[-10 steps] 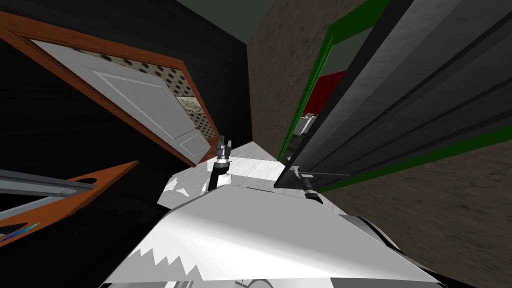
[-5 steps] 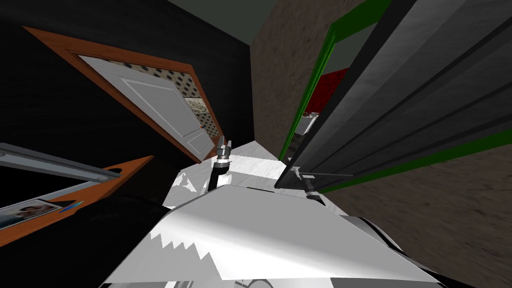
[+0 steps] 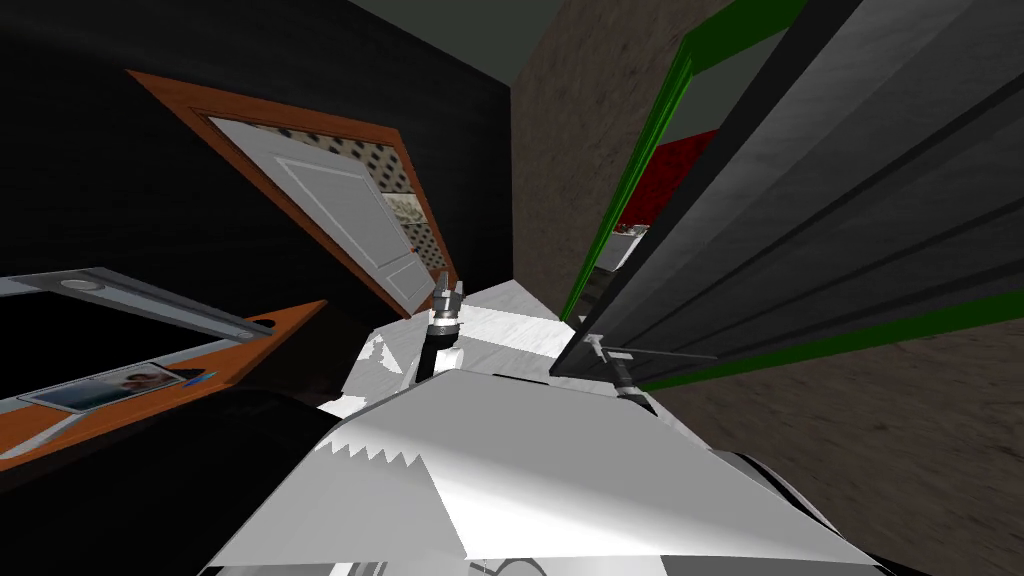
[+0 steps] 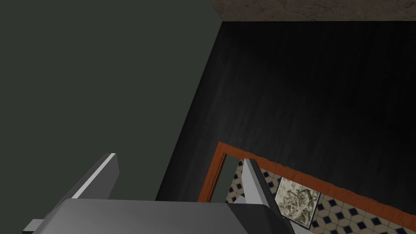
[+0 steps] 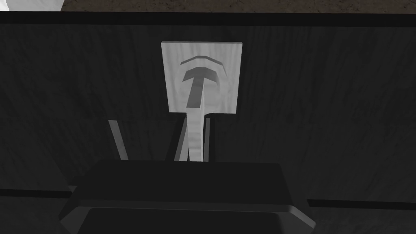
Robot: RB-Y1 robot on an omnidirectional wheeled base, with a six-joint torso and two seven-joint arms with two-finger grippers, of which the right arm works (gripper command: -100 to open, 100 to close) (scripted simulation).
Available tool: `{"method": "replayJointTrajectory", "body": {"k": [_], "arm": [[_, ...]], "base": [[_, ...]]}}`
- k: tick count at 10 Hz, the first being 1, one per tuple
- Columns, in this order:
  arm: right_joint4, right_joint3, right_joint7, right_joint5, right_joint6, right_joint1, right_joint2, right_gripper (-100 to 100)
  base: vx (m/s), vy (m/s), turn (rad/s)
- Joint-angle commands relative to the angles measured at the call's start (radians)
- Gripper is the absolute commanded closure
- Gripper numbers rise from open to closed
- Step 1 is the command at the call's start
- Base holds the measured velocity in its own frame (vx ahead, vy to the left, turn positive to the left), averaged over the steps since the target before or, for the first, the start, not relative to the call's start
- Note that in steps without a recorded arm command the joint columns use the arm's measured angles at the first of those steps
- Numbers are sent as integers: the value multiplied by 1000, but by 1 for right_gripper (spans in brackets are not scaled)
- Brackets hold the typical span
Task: Pull the door open
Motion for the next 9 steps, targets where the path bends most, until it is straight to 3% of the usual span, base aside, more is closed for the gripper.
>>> {"method": "replayJointTrajectory", "body": {"k": [1,2,3,4,5,9], "arm": [[2,-1,-11,-1,-24,30,-16,100],[3,-1,-17,0,-36,37,-22,100],[48,-1,-17,0,-36,31,-22,100],[3,-1,-17,0,-36,37,-22,100],[13,4,-19,4,-38,39,-16,100],[11,4,-22,3,-57,56,-23,100]], "base": [[-143,-60,157],[-157,-52,151],[-102,-35,44],[-59,-12,-47],[-27,2,-5],[-163,-82,177]]}}
